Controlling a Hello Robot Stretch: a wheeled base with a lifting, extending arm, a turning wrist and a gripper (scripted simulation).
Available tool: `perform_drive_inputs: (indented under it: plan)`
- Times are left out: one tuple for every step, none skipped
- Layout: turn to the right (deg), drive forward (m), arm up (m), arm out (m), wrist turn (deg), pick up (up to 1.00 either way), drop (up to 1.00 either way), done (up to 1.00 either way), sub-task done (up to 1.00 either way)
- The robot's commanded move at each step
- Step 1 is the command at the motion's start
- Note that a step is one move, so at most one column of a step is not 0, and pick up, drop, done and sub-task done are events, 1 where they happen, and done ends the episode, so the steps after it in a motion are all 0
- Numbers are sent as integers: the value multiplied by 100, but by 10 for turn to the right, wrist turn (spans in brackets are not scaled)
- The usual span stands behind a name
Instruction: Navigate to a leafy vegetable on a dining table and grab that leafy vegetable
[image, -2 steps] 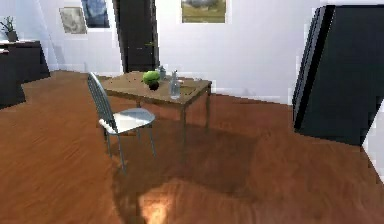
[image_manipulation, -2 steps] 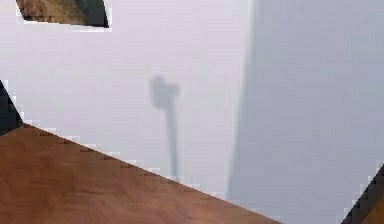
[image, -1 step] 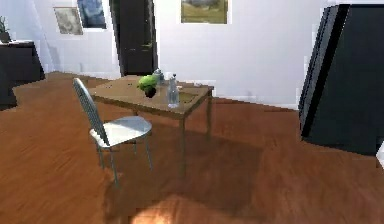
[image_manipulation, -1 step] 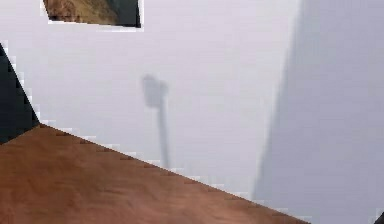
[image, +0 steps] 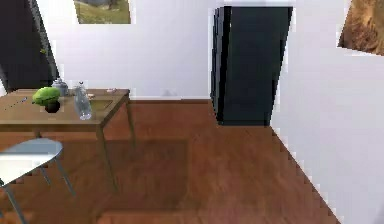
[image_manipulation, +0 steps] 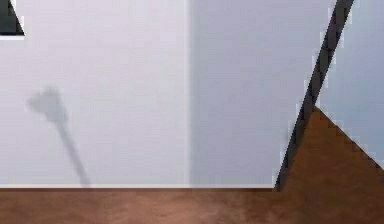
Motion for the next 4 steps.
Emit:
perform_drive_inputs:
  plan:
    - [0, 85, 0, 0, 0, 0, 0, 0, 0]
    - [-450, 0, 0, 0, 0, 0, 0, 0, 0]
    - [-450, 0, 0, 0, 0, 0, 0, 0, 0]
    - [-90, 0, 0, 0, 0, 0, 0, 0, 0]
